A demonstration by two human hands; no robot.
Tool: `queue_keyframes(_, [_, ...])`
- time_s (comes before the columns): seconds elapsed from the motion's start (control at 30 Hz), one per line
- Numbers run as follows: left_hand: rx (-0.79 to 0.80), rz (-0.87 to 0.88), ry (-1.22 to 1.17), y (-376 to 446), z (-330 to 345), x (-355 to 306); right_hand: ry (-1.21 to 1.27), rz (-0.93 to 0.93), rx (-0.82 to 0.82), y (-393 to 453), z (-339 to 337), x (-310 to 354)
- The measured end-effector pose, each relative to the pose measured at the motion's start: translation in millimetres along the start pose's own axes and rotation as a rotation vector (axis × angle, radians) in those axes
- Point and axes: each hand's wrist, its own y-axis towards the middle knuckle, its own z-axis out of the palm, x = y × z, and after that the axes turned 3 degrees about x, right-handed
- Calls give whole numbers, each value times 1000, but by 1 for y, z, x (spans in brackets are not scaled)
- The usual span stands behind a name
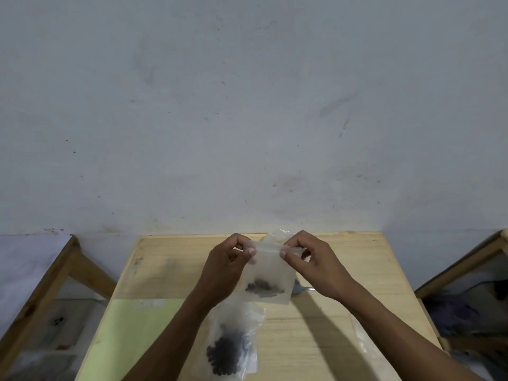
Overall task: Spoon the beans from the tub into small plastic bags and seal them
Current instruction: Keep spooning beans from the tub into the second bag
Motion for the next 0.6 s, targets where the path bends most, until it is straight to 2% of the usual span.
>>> queue_keyframes(0.13, [-42,-27,-35,-4,-1,1,58,29,-16,0,7,0])
queue_keyframes(0.3, [-179,-105,-154,-5,-9,10,268,204,124,-10,24,-17])
queue_keyframes(0.4, [-232,-176,-217,-14,-11,18,378,345,143,-21,42,-25])
queue_keyframes(0.5, [-198,-313,-132,-29,-4,38,446,503,85,-30,67,-36])
queue_keyframes(0.6, [-31,-475,120,-52,2,74,494,675,54,-49,91,-47])
